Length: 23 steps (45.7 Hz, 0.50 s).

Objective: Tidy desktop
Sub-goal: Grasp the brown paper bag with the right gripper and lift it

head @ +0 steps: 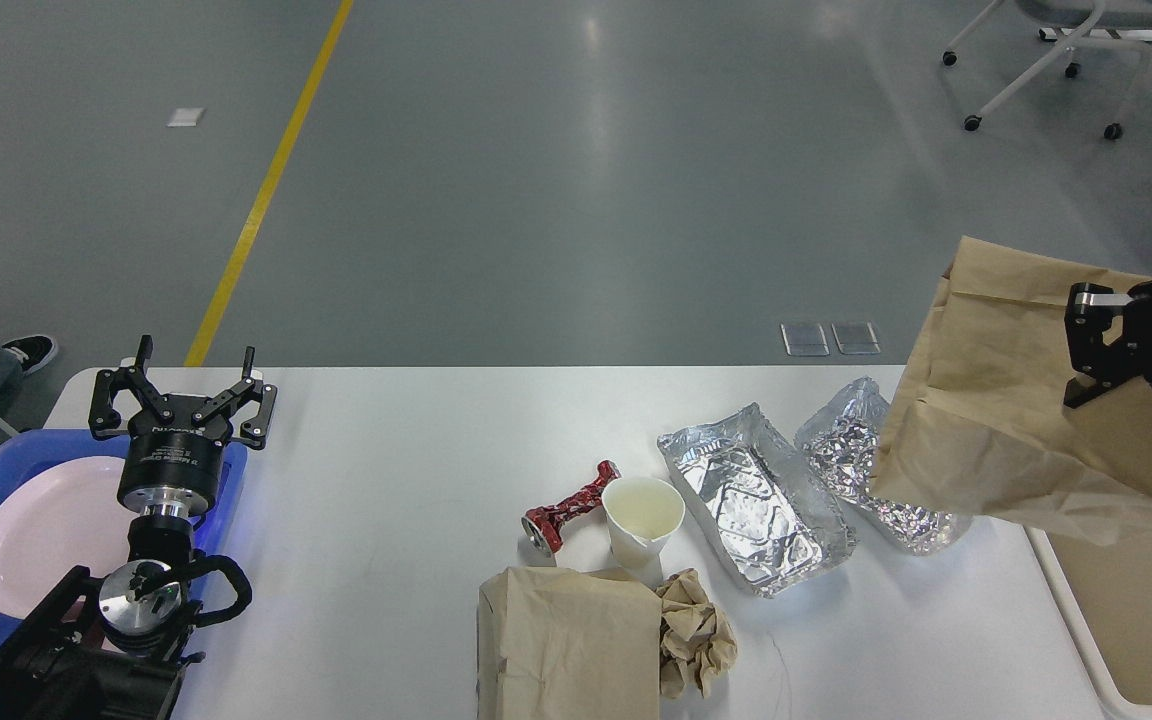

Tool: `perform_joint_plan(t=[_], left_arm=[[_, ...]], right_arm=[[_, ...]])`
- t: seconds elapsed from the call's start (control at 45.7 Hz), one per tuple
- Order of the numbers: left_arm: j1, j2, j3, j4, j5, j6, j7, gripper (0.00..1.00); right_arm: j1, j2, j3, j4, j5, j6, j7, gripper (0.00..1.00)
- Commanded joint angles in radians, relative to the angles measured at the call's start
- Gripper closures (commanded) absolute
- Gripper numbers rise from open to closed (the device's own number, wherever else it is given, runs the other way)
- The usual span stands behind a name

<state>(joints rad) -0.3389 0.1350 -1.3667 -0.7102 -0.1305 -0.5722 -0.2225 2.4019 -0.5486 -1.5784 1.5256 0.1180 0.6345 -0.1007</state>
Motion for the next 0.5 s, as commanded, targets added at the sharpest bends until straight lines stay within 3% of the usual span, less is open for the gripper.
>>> perform_joint_plan(t=[0.0,0.219,0.481], left_arm=[[0.000,0.000,0.000,0.000,0.000,0.000,0.000,0.04],[0.001,0.000,0.001,0.000,0.000,0.000,0.000,0.04],[0.001,0.000,0.000,0.000,0.002,0.000,0.000,0.04]], right_arm=[[-0.162,-0.083,0.006,-0.134,-0.001,-0.061,0.000,1.00],[-0.535,-0.160,0.133,-0.455,0.003,-0.128,0.000,1.00],[-1.085,-0.185,0.472,-0.919,0.003,-0.199,-0.002,1.00]])
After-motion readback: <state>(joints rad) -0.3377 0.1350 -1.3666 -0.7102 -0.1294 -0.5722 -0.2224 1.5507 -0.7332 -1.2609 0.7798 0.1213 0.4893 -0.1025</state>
